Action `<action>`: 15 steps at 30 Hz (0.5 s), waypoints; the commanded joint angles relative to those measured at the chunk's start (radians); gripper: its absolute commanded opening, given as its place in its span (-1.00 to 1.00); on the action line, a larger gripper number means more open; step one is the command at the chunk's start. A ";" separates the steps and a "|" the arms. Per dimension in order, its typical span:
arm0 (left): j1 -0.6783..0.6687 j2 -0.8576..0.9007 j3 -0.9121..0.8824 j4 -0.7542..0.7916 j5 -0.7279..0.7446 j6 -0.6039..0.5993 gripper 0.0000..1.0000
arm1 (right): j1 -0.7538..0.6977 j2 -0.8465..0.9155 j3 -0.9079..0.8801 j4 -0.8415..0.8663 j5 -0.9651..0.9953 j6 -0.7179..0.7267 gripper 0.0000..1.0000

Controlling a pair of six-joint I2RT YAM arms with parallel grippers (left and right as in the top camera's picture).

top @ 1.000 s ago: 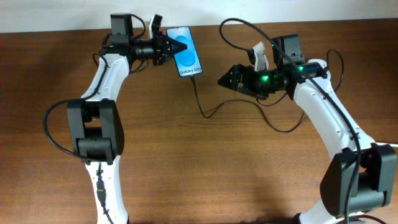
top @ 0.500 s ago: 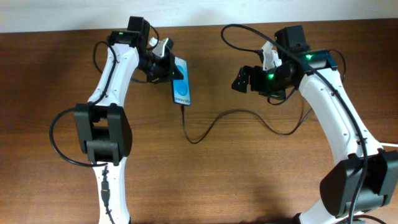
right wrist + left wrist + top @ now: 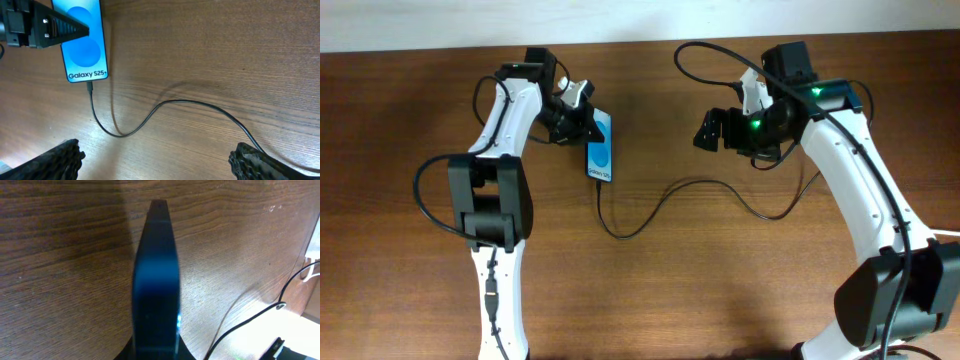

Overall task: Plug charger to phone and switch on socket
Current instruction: 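Lower the phone with the left gripper and lay it flat on the table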

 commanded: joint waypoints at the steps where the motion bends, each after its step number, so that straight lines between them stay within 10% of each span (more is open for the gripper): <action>1: -0.002 0.000 0.016 0.007 0.003 -0.105 -1.00 | -0.006 0.001 0.022 0.000 0.012 -0.014 0.97; 15: -0.002 0.009 0.016 0.023 -0.083 -0.187 -0.28 | -0.006 0.001 0.022 0.000 0.013 -0.014 0.97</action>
